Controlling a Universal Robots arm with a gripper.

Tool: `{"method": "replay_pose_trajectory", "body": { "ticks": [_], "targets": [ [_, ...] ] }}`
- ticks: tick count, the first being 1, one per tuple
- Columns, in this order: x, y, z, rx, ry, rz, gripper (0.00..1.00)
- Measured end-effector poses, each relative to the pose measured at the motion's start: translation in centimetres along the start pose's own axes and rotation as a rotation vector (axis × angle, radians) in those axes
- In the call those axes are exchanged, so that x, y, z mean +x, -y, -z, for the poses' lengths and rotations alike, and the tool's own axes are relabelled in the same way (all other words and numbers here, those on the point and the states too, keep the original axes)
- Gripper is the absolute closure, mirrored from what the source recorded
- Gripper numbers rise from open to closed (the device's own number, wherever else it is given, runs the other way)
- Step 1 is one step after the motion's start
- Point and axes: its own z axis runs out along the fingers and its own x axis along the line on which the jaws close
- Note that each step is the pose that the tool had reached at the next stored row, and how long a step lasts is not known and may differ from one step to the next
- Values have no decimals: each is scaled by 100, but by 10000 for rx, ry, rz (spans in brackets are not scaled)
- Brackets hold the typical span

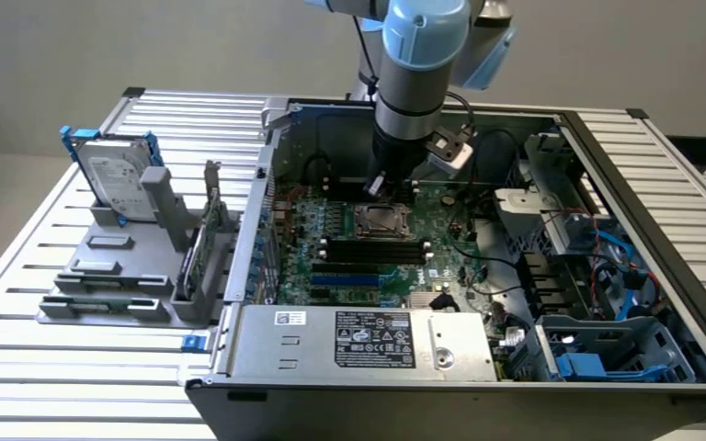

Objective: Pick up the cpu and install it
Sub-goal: 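Install the first cpu locking lever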

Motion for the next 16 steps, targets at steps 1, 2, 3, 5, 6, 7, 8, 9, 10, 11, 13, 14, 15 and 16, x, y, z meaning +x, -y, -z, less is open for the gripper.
{"method": "replay_pose_trajectory", "body": {
  "ticks": [1, 2, 3, 5, 6, 7, 8, 9, 10, 11, 13, 14, 15, 16],
  "targets": [
    [1, -2, 0, -1, 1, 0, 89],
    [1, -3, 0, -1, 0, 0, 89],
    [2, -3, -1, -1, 0, 0, 89],
    [1, -5, -2, -1, 3, 0, 89],
    [1, -5, -3, -1, 2, 0, 89],
    [1, -6, -5, -1, 2, 1, 89],
    [1, -6, -7, -1, -1, 0, 89],
    [1, -7, -10, -1, -2, 0, 89],
    [1, -7, -12, -1, -2, 1, 89],
    [1, -7, -15, 0, -4, 1, 89],
    [0, -8, -17, 0, 0, 1, 89],
    [0, -8, -18, 0, 0, 0, 89],
    [1, -9, -19, 0, 0, 1, 89],
    [1, -10, -20, -1, 1, 1, 89]
  ]
}}
